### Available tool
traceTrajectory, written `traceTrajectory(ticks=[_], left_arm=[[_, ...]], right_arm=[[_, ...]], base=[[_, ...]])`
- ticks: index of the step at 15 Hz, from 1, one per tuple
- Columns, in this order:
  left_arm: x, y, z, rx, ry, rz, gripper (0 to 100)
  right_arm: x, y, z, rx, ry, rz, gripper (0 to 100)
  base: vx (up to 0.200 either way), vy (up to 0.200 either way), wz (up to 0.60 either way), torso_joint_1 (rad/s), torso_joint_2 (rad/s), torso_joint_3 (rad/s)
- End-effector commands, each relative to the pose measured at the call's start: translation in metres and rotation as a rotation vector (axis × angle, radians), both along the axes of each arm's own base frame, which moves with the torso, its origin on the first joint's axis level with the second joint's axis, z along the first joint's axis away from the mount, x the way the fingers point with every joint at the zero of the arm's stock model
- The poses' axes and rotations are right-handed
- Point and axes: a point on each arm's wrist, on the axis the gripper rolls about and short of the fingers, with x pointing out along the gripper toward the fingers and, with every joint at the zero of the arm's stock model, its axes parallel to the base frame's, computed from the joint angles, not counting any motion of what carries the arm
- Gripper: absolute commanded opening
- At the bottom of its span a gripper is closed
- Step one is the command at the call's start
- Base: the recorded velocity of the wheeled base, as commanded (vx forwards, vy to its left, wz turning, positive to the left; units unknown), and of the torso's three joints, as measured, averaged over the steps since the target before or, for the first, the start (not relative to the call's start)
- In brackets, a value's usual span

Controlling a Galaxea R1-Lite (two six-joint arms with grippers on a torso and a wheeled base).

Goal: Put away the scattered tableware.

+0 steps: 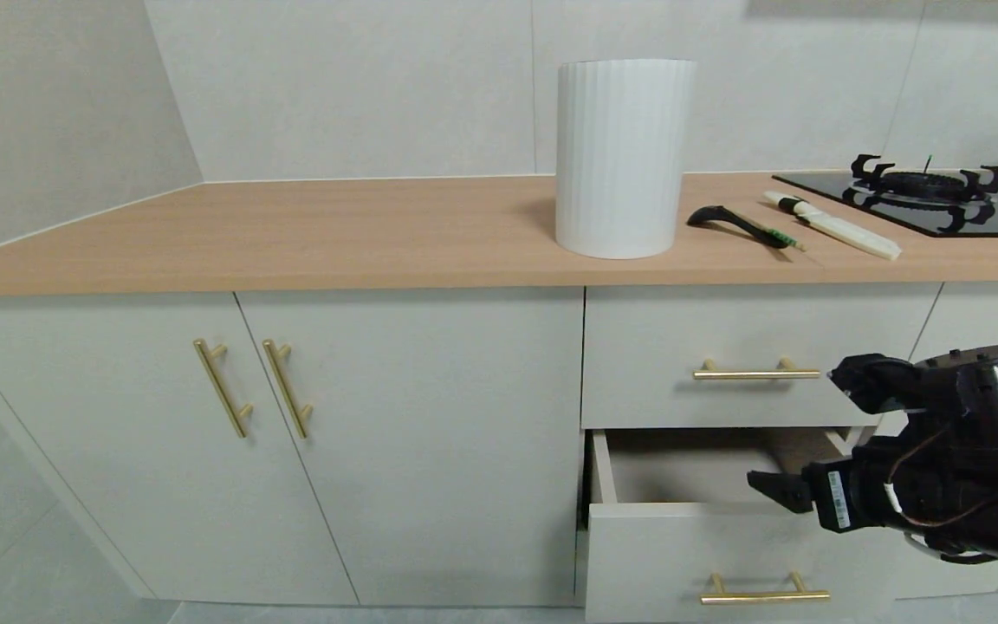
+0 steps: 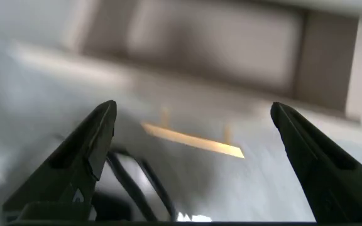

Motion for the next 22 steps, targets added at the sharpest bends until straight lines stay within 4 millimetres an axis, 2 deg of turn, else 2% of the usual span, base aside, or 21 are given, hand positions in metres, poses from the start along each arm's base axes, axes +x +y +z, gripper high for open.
traceTrajectory(ticks=[1, 4, 5, 6, 8, 19, 22], left_arm=[[0.000, 0.000, 0.000, 0.000, 0.000, -0.001, 100], [0.000, 0.000, 0.000, 0.000, 0.000, -0.001, 100], [0.000, 0.000, 0.000, 0.000, 0.000, 0.001, 100], [0.000, 0.000, 0.000, 0.000, 0.000, 0.001, 100], [0.000, 0.000, 0.000, 0.000, 0.000, 0.001, 100], [0.000, 0.000, 0.000, 0.000, 0.000, 0.001, 100], [0.000, 0.000, 0.000, 0.000, 0.000, 0.001, 100]], right_arm=[[0.011, 0.007, -0.013, 0.014, -0.002, -0.014, 100], [0.033, 0.015, -0.053, -0.013, 0.038, -0.068, 100], [0.034, 0.016, -0.055, -0.015, 0.041, -0.071, 100], [0.043, 0.019, -0.075, -0.031, 0.051, -0.089, 100], [0.048, 0.021, -0.087, -0.042, 0.042, -0.107, 100], [0.039, 0.017, -0.085, -0.055, 0.059, -0.094, 100], [0.033, 0.015, -0.076, -0.079, 0.109, -0.092, 100]], base=[[0.000, 0.000, 0.00, 0.000, 0.00, 0.000], [0.000, 0.000, 0.00, 0.000, 0.00, 0.000], [0.000, 0.000, 0.00, 0.000, 0.00, 0.000], [0.000, 0.000, 0.00, 0.000, 0.00, 0.000], [0.000, 0.000, 0.00, 0.000, 0.00, 0.000], [0.000, 0.000, 0.00, 0.000, 0.00, 0.000], [0.000, 0.000, 0.00, 0.000, 0.00, 0.000]])
